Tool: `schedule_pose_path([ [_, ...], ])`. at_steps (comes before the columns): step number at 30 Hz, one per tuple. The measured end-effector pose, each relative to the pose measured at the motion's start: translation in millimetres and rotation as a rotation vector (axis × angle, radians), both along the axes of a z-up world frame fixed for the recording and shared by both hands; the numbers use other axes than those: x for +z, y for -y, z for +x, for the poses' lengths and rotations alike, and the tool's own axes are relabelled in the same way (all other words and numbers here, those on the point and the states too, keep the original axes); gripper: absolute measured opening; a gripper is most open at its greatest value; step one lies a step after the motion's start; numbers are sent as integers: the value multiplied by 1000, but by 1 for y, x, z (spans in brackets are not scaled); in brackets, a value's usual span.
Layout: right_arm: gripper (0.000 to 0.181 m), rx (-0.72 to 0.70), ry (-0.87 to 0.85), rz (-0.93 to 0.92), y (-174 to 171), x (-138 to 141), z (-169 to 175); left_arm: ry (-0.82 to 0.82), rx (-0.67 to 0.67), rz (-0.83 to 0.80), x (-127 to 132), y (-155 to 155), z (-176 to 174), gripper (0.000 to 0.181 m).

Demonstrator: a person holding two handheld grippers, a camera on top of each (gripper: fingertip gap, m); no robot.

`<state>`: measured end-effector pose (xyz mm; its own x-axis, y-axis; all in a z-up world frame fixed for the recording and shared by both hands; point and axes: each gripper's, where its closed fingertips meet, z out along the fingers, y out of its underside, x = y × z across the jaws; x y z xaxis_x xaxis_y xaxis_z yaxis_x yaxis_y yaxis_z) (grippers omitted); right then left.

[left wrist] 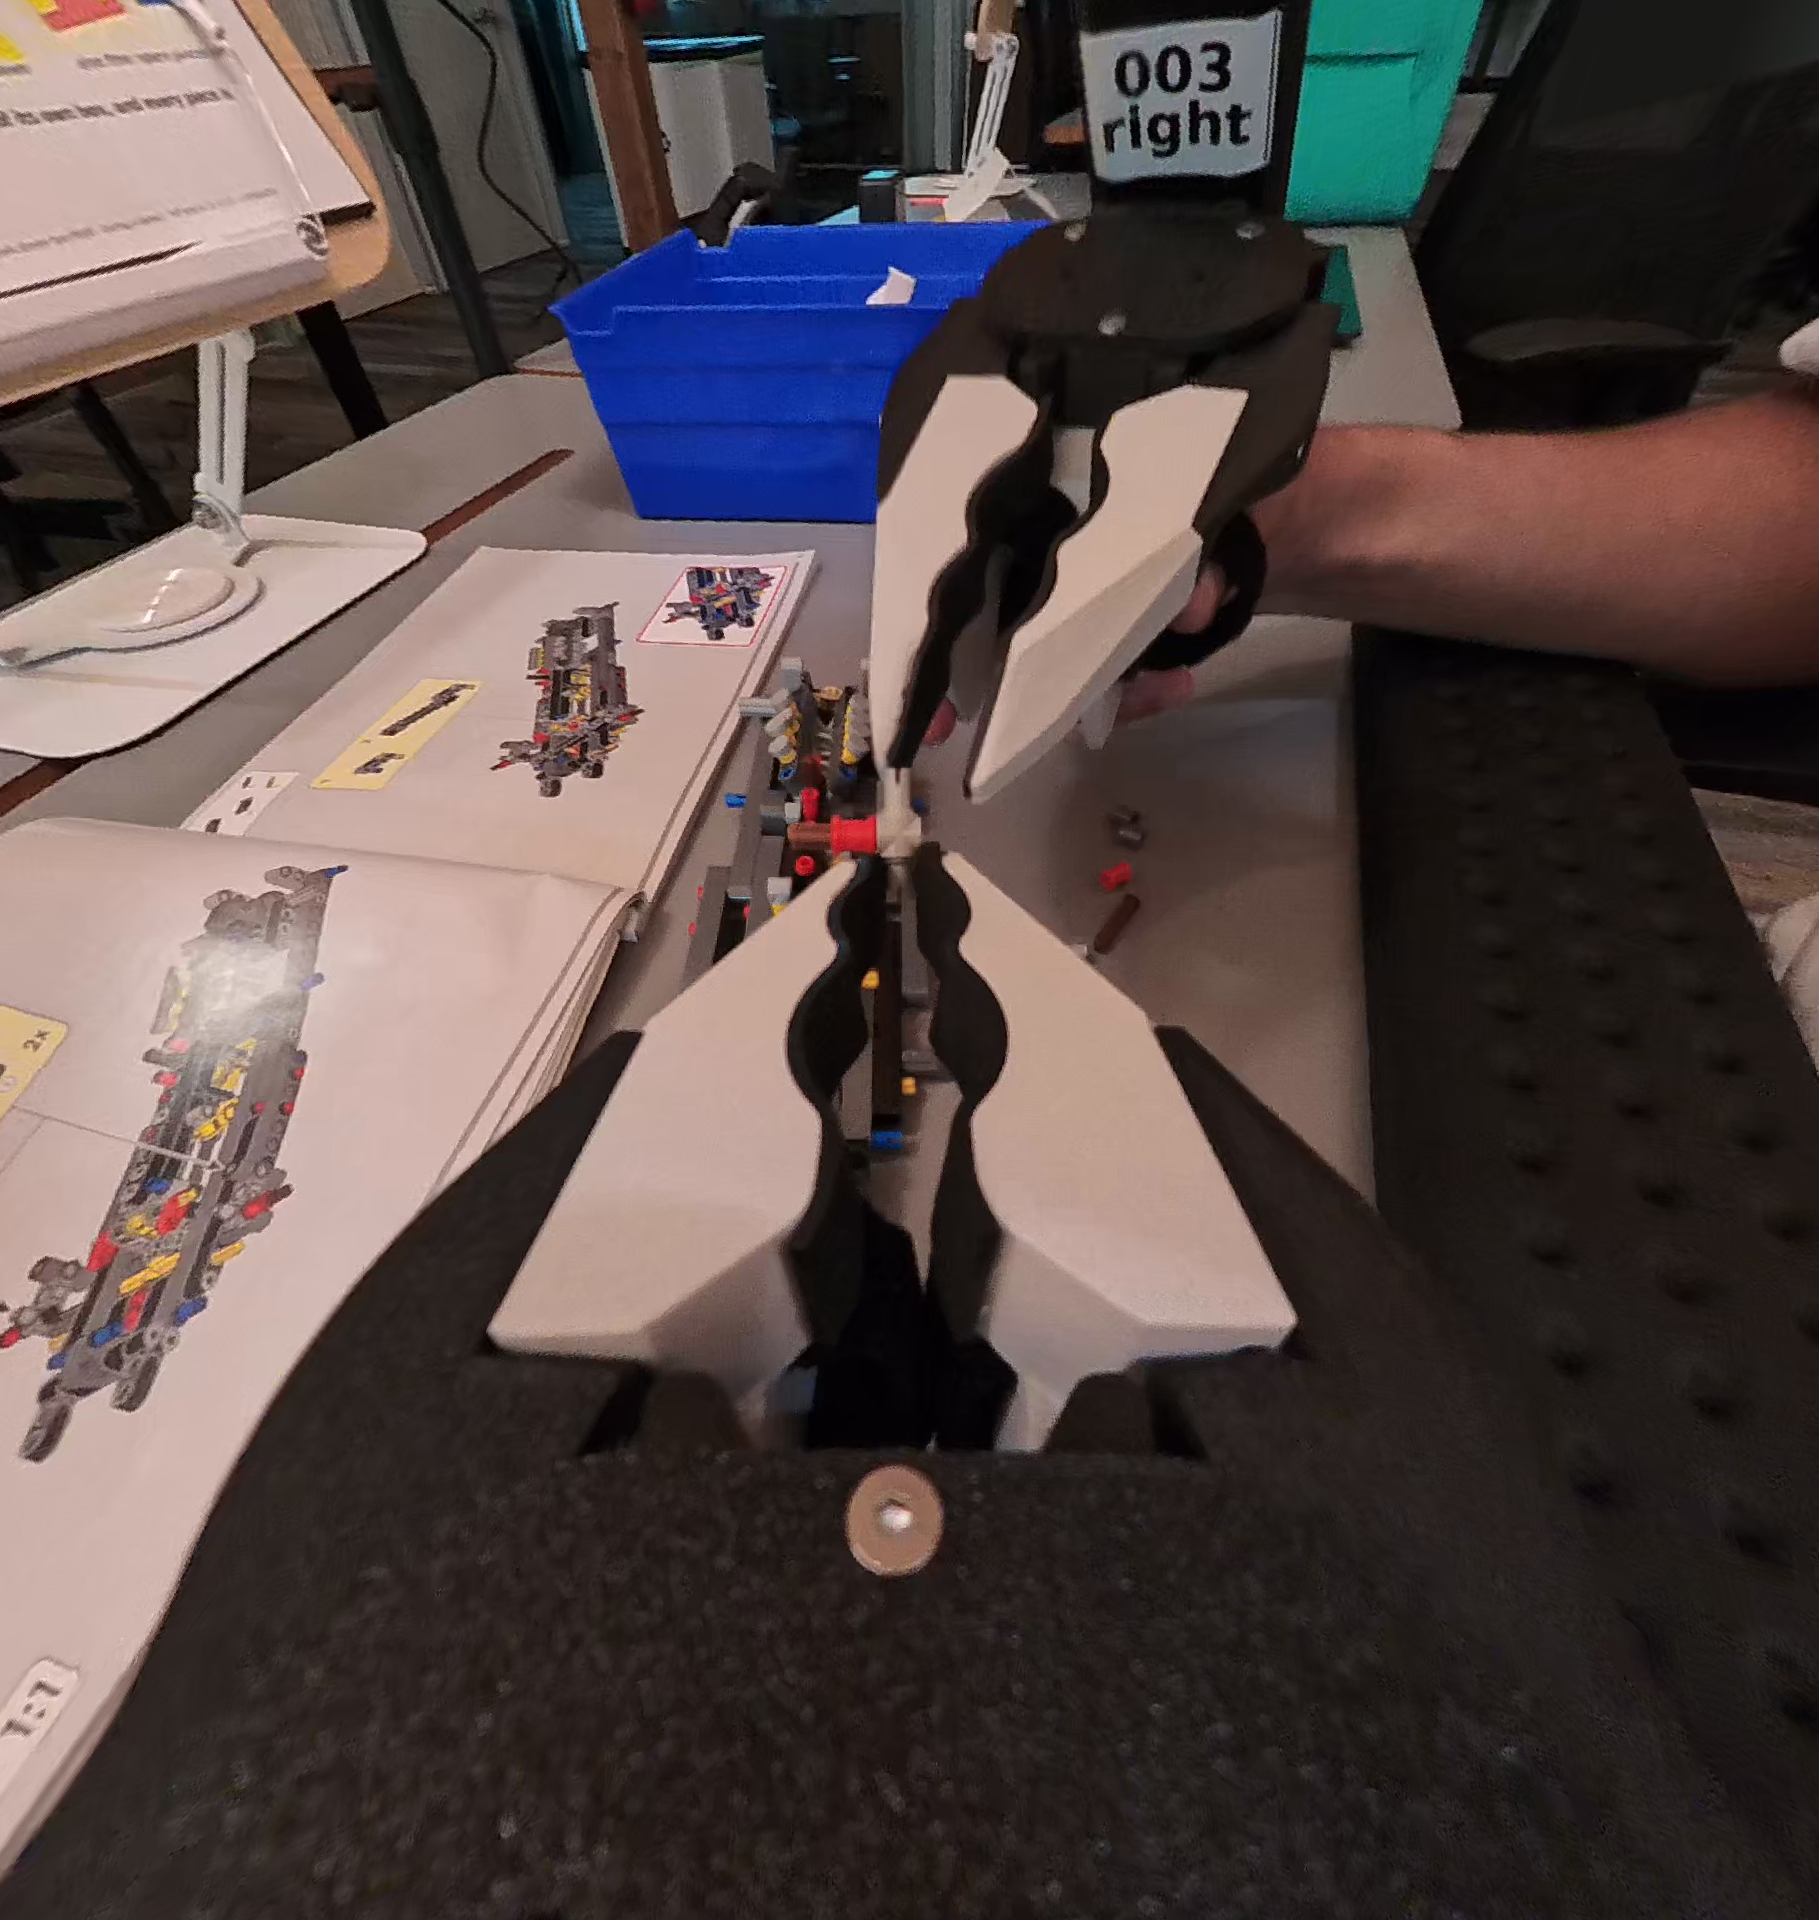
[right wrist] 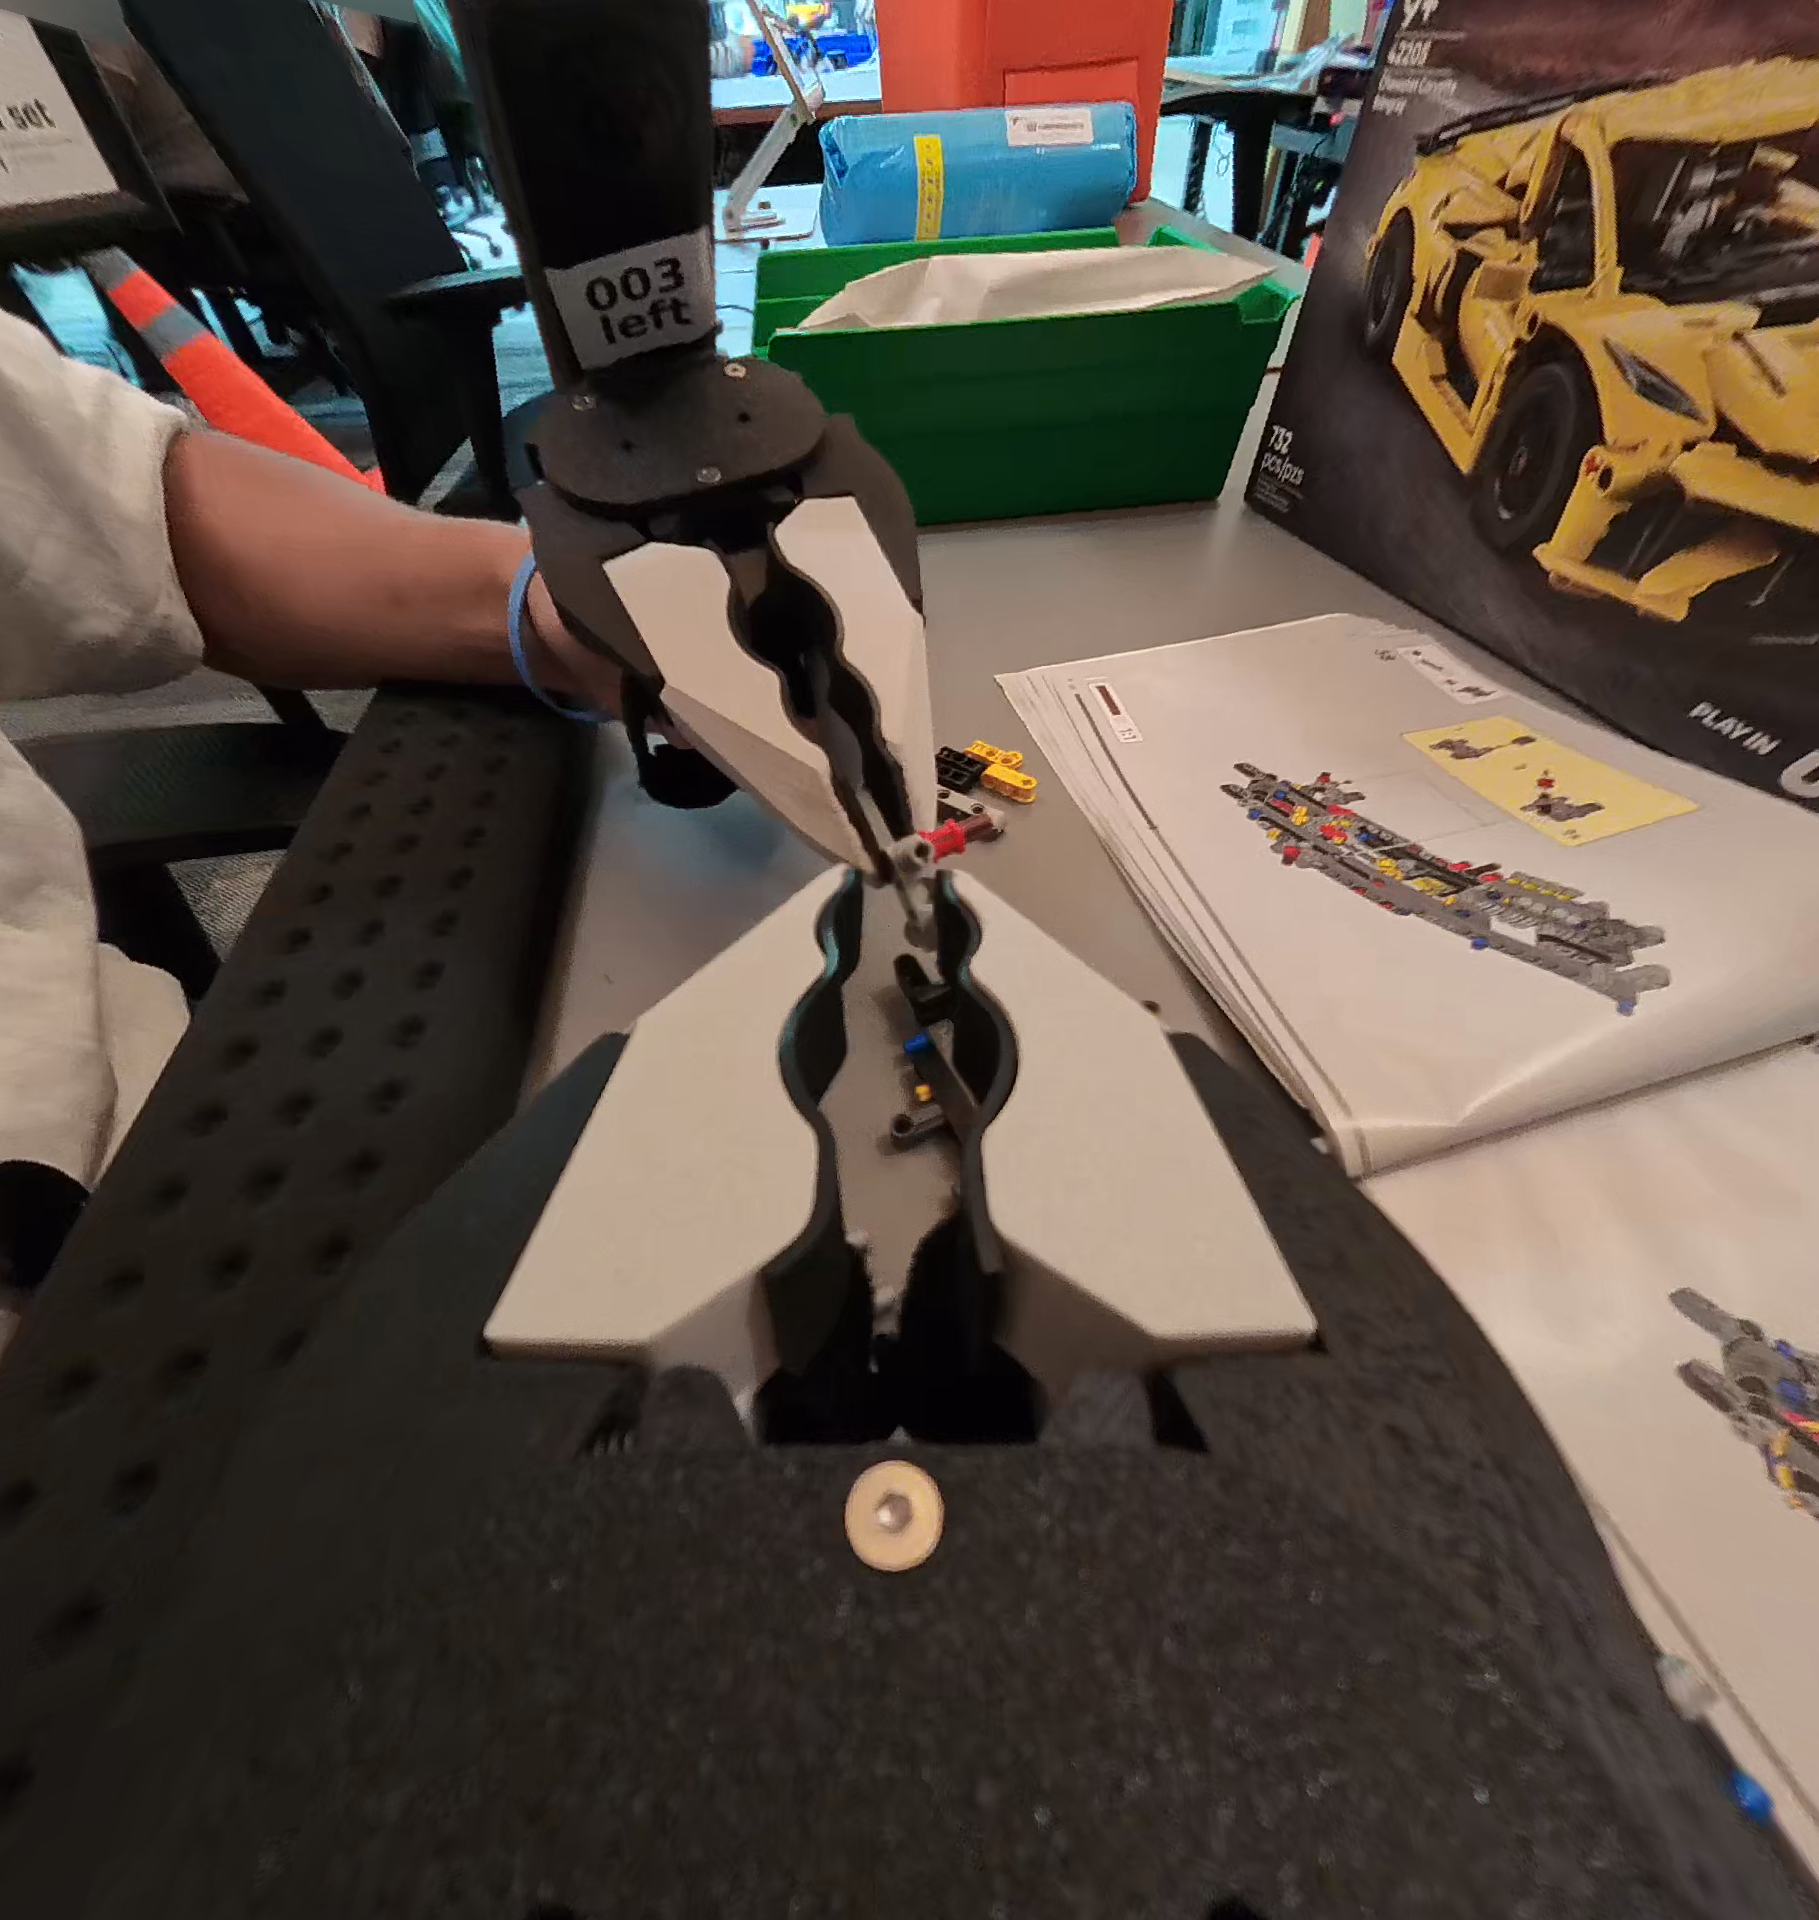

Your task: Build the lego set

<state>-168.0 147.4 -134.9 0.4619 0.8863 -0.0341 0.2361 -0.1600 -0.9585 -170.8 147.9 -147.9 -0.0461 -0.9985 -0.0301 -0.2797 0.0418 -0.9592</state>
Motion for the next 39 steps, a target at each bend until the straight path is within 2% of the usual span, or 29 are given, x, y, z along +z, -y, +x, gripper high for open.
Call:
schedule_pose_path([
  [3, 13, -56, -35, 6, -10, 6, 4, 34, 47, -107, 5, -9, 1, 5],
  [6, 18, -137, -79, -20, -21, 14, 14, 103, 34, -249, 15, -12, 0, 5],
  [9, 25, -91, -113, -110, -17, 9, 3, 173, 4, -351, 26, -10, -1, 5],
  [11, 16, -64, -132, -110, -14, 10, -2, 193, -5, -388, 30, -9, -1, 5],
  [15, 8, -19, -190, -131, -9, 14, -3, 189, -41, -381, 30, -1, -2, 5],
  [19, 6, 98, -211, -200, 7, 10, -7, 85, -69, -308, 17, 13, -9, 4],
  [24, 6, 164, -180, -233, 17, 3, -10, -31, 27, -123, 0, 14, -21, 28],
  [26, 6, 197, -163, -260, 23, -2, -12, 20, 14, -125, 11, 19, -24, 25],
  [29, 6, 253, -160, -268, 33, -3, -17, 70, -66, -210, 26, 34, -27, 19],
  [33, 6, 289, -136, -257, 41, -4, -25, 53, -96, -236, 25, 43, -25, 16],
  [35, 6, 291, -127, -243, 42, -5, -27, 41, -91, -233, 23, 44, -25, 3],
  [39, 6, 297, -120, -255, 43, -8, -30, 21, -76, -216, 19, 45, -24, 1],
])
